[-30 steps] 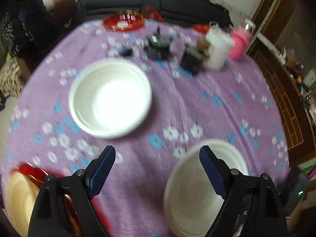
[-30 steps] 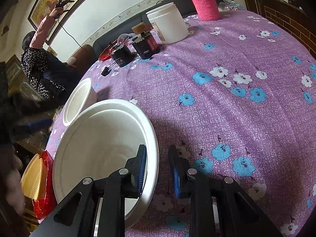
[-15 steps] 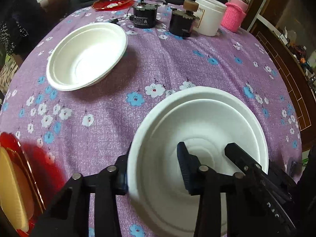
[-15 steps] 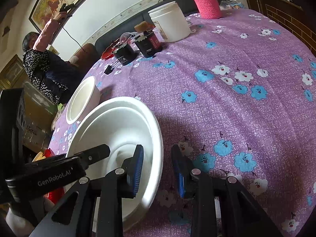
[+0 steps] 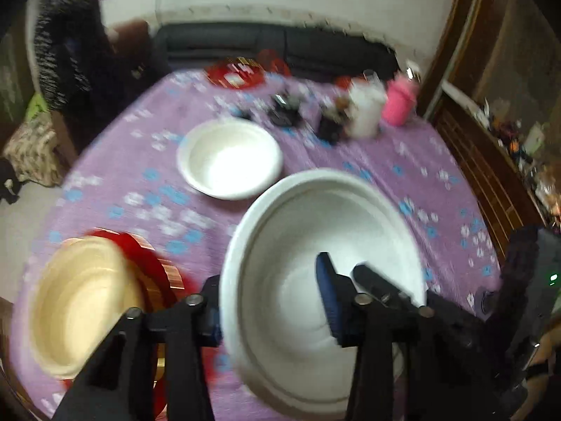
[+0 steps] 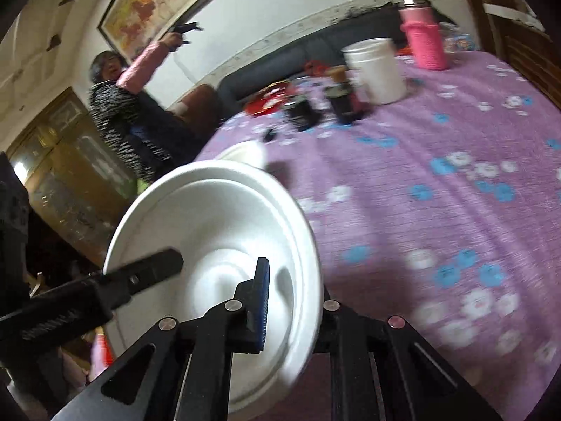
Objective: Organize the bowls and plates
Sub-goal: 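Grip the white bowl rim with the left gripper beside the right gripper, then carry the white bowl with both grippers and lower it onto the beige bowl, then open both grippers and release the white bowl on the stack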
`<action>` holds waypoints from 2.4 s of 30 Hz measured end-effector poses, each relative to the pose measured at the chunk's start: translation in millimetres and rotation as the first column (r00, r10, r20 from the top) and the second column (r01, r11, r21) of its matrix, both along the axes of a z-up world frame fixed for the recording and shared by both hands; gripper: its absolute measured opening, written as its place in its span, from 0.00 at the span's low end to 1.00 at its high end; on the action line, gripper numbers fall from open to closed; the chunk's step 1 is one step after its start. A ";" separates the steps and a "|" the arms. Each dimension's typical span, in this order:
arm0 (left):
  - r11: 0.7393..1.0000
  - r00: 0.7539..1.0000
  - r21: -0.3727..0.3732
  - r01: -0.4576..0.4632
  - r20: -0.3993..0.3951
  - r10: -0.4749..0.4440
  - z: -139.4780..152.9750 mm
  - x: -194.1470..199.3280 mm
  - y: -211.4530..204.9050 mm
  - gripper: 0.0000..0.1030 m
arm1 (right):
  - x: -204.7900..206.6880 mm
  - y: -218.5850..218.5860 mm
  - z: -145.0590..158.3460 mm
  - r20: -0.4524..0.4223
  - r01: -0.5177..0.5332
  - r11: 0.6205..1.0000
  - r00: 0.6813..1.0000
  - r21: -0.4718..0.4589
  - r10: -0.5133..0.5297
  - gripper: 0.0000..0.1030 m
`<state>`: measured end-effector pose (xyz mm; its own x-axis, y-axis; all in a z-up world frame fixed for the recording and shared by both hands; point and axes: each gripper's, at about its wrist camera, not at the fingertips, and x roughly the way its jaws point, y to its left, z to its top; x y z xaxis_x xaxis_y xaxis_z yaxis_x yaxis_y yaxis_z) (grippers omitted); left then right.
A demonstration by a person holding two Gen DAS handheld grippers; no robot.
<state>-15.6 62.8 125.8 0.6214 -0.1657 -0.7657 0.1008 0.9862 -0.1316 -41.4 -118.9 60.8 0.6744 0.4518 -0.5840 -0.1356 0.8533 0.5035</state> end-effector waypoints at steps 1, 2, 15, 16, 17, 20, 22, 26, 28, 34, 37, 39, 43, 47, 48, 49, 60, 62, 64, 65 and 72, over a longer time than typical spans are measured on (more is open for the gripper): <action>1.000 1.000 -0.001 -0.015 0.018 0.015 6.2 -4.5 10.0 0.47 | -0.4 15.6 5.9 -0.001 -0.030 1.000 1.000 0.010 0.030 0.15; 0.999 0.999 -0.001 -0.036 0.035 0.037 13.6 -9.6 22.9 0.48 | -1.4 28.5 11.1 0.002 -0.048 0.999 0.999 0.008 0.048 0.15; 0.966 0.972 -0.106 -0.236 -0.023 0.235 -2.1 -28.8 158.4 0.48 | 2.0 174.0 24.1 -0.048 -0.248 0.962 0.969 -0.111 0.244 0.15; 0.963 0.971 -0.119 -0.240 -0.033 0.238 -6.1 -29.2 163.7 0.48 | 1.1 176.7 21.7 -0.054 -0.246 0.962 0.969 -0.123 0.241 0.15; 0.961 0.970 -0.131 -0.243 -0.038 0.240 -7.5 -29.7 167.8 0.48 | 1.3 179.1 21.9 -0.054 -0.244 0.960 0.969 -0.134 0.239 0.15; 0.956 0.970 -0.170 -0.241 -0.024 0.240 -3.1 -32.0 176.4 0.48 | -0.2 187.5 33.7 -0.028 -0.237 0.954 0.971 -0.183 0.236 0.15; 0.955 0.970 -0.176 -0.239 0.006 0.244 5.5 -35.1 182.3 0.48 | -2.2 193.6 44.7 -0.006 -0.237 0.948 0.970 -0.212 0.241 0.15; 0.946 0.961 -0.183 -0.267 0.020 0.276 13.5 -32.1 199.6 0.48 | 2.6 212.2 58.1 0.012 -0.249 0.935 0.965 -0.254 0.261 0.15; 0.940 0.956 -0.180 -0.289 -0.003 0.294 6.7 -28.1 208.0 0.48 | 6.6 224.0 56.7 0.001 -0.261 0.927 0.962 -0.270 0.272 0.15; 0.921 0.929 -0.125 -0.370 -0.080 0.362 -26.8 -21.4 231.7 0.49 | 15.0 246.2 30.2 -0.051 -0.287 0.911 0.957 -0.296 0.285 0.15; 0.911 0.920 -0.128 -0.392 -0.073 0.386 -29.1 -25.5 240.0 0.54 | 17.3 250.2 18.1 -0.060 -0.275 0.901 0.961 -0.336 0.270 0.15; 0.906 0.914 -0.122 -0.406 -0.042 0.404 -23.7 -30.9 243.8 0.63 | 19.5 249.3 13.6 -0.062 -0.266 0.902 0.963 -0.340 0.260 0.16; 0.895 0.901 -0.128 -0.428 0.025 0.434 -9.3 -47.1 246.7 0.70 | 22.1 245.7 10.2 -0.064 -0.260 0.913 0.965 -0.316 0.253 0.31; 0.886 0.889 -0.157 -0.436 0.078 0.451 4.2 -64.9 249.3 0.77 | 15.6 242.9 16.6 -0.014 -0.240 0.920 0.969 -0.311 0.247 0.54; 0.883 0.886 -0.173 -0.436 0.088 0.455 6.7 -70.5 250.4 0.79 | 14.3 243.4 18.6 -0.003 -0.234 0.920 0.969 -0.313 0.245 0.59; 0.881 0.885 -0.187 -0.435 0.093 0.456 7.8 -75.0 251.5 0.79 | 11.4 242.6 22.1 0.015 -0.225 0.921 0.970 -0.317 0.242 0.61; 0.848 0.879 -0.315 -0.427 0.075 0.471 0.9 -116.2 269.0 0.80 | -11.7 216.2 45.0 0.112 -0.175 0.951 0.972 -0.254 0.209 0.68; 0.843 0.879 -0.322 -0.431 0.062 0.473 -2.7 -118.1 272.5 0.80 | -15.8 210.1 50.3 0.131 -0.164 0.959 0.972 -0.231 0.198 0.69; 0.841 0.880 -0.325 -0.433 0.053 0.473 -5.7 -119.6 274.6 0.80 | -19.8 204.5 56.0 0.147 -0.153 0.966 0.972 -0.208 0.185 0.70; 0.840 0.880 -0.327 -0.433 0.050 0.472 -6.6 -120.4 275.6 0.80 | -21.7 202.0 58.9 0.155 -0.148 0.969 0.971 -0.199 0.180 0.70; 0.859 0.890 -0.312 -0.405 0.078 0.448 -0.3 -125.6 263.5 0.80 | -32.0 172.4 75.4 0.204 -0.101 0.984 0.970 -0.147 0.130 0.74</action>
